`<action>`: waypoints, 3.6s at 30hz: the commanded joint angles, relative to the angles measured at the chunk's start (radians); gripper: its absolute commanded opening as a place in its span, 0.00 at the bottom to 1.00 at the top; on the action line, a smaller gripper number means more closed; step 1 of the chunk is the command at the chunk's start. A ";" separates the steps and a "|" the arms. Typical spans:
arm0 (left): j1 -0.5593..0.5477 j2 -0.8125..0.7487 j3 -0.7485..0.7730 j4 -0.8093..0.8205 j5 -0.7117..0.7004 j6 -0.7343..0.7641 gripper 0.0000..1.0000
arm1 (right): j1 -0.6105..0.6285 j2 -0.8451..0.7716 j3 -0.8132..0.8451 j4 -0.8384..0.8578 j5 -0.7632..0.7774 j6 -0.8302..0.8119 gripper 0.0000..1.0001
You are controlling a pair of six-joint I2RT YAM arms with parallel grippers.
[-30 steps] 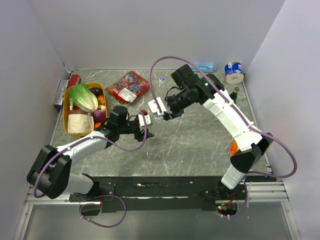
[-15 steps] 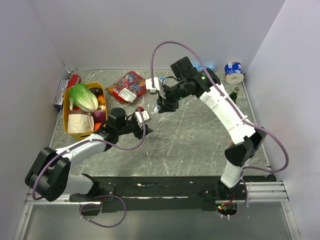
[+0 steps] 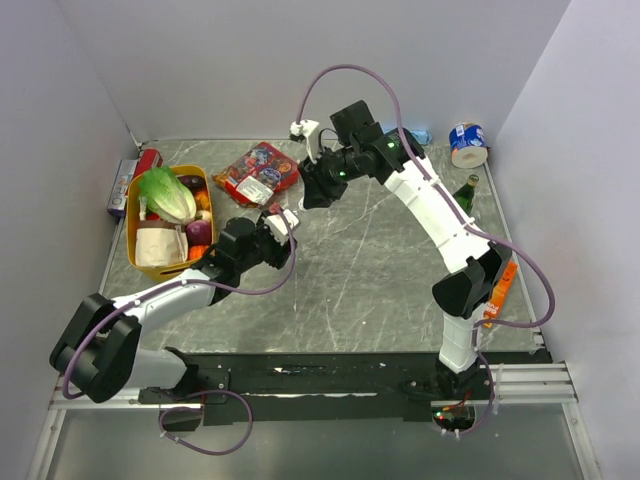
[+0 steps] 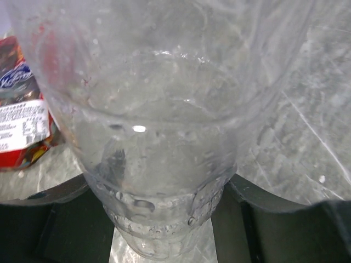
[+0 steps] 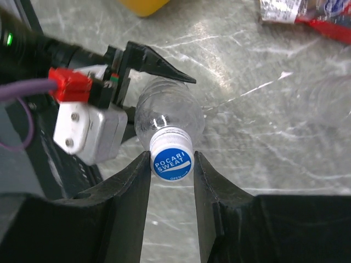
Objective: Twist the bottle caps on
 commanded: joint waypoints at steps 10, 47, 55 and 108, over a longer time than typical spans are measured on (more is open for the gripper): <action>-0.026 -0.018 0.021 0.175 -0.142 -0.020 0.01 | 0.018 0.079 0.053 -0.041 -0.008 0.280 0.14; 0.057 0.090 0.293 -0.527 0.557 0.576 0.01 | 0.039 -0.507 -0.536 0.039 -0.172 -1.156 0.75; 0.057 0.079 0.308 -0.524 0.576 0.546 0.01 | 0.079 -0.511 -0.588 0.054 -0.130 -1.175 0.67; -0.103 0.060 0.188 -0.227 -0.012 0.373 0.01 | -0.381 -0.034 0.108 -0.102 -0.457 -0.038 0.71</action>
